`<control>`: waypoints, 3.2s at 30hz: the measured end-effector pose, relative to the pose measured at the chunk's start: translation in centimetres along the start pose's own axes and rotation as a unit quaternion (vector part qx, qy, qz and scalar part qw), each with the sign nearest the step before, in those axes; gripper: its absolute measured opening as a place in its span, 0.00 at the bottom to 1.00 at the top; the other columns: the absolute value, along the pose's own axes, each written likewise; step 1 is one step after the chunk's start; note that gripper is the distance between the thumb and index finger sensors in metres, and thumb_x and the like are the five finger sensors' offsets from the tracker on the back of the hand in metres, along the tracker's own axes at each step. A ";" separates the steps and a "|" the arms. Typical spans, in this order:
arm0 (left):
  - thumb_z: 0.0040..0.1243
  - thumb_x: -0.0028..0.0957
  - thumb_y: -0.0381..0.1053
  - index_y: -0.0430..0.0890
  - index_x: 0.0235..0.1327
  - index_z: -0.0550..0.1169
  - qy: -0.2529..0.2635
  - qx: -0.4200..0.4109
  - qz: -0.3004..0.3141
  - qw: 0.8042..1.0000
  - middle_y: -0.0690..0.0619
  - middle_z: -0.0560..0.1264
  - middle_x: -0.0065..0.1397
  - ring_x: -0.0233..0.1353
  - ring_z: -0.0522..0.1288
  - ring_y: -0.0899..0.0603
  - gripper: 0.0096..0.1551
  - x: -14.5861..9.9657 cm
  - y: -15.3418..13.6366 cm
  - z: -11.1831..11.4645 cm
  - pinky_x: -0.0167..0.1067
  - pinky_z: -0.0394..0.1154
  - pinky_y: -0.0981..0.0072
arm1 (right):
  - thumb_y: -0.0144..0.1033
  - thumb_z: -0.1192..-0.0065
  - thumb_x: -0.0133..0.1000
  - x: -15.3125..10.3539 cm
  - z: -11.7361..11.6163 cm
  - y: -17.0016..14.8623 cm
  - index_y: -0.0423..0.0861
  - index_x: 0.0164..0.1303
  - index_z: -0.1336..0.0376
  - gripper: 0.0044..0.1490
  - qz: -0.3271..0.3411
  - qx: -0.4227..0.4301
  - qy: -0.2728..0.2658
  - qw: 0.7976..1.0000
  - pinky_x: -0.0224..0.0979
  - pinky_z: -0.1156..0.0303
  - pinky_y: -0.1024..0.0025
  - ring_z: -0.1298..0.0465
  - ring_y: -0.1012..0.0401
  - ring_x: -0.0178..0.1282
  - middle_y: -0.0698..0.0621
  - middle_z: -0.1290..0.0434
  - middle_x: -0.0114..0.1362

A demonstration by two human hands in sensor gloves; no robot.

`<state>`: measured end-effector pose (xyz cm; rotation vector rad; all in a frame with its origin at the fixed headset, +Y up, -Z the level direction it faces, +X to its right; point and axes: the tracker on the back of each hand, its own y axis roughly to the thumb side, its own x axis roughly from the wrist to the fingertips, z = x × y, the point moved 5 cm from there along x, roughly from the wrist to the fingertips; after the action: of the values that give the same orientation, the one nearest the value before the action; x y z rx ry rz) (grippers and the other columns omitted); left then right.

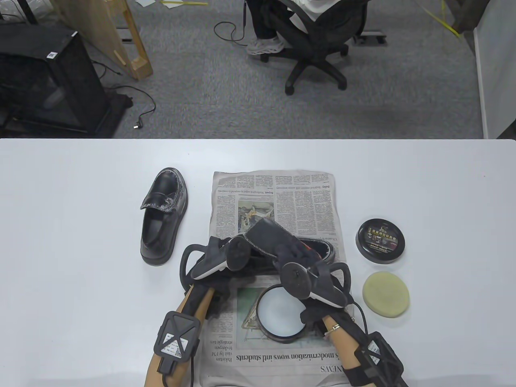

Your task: Dip and apply leather care cream with polishing sponge on shoes

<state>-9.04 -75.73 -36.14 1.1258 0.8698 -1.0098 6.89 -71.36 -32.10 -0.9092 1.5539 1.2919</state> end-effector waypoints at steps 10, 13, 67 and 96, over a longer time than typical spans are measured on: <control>0.67 0.43 0.66 0.60 0.79 0.66 0.006 0.004 -0.006 1.000 0.49 0.71 0.84 0.78 0.72 0.37 0.47 0.0 -0.1 -0.1 0.71 0.73 0.43 | 0.42 0.62 0.69 0.3 -1.6 -7.4 0.46 0.83 0.49 0.31 -0.116 -0.086 0.047 0.988 0.78 0.41 0.44 0.42 0.41 0.84 0.43 0.43 0.86; 0.66 0.43 0.66 0.60 0.79 0.66 0.007 0.006 -0.009 1.000 0.49 0.71 0.84 0.78 0.72 0.37 0.47 0.0 0.0 -0.1 0.70 0.73 0.43 | 0.41 0.60 0.69 -1.6 -1.5 -7.6 0.45 0.83 0.48 0.31 -0.105 -0.135 0.022 0.985 0.78 0.38 0.48 0.38 0.41 0.82 0.42 0.43 0.85; 0.67 0.41 0.66 0.60 0.78 0.67 0.007 -0.012 -0.002 1.000 0.50 0.71 0.84 0.79 0.71 0.38 0.47 0.1 0.0 0.0 0.72 0.72 0.43 | 0.42 0.61 0.68 0.5 -1.3 -4.7 0.46 0.83 0.49 0.32 -0.063 -0.091 0.034 0.993 0.77 0.37 0.45 0.37 0.43 0.82 0.44 0.40 0.84; 0.60 0.53 0.66 0.47 0.90 0.52 0.089 -0.023 0.031 0.995 0.32 0.48 0.91 0.84 0.52 0.25 0.56 -5.3 0.7 -4.7 0.75 0.60 0.30 | 0.48 0.55 0.67 -14.9 0.2 -27.4 0.44 0.82 0.44 0.35 -0.410 -0.071 0.109 0.903 0.73 0.33 0.44 0.31 0.40 0.77 0.41 0.36 0.82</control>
<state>-10.29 -70.05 -32.06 1.2089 0.9899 -0.8438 37.31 -76.33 -26.99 -1.6213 1.0236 0.6992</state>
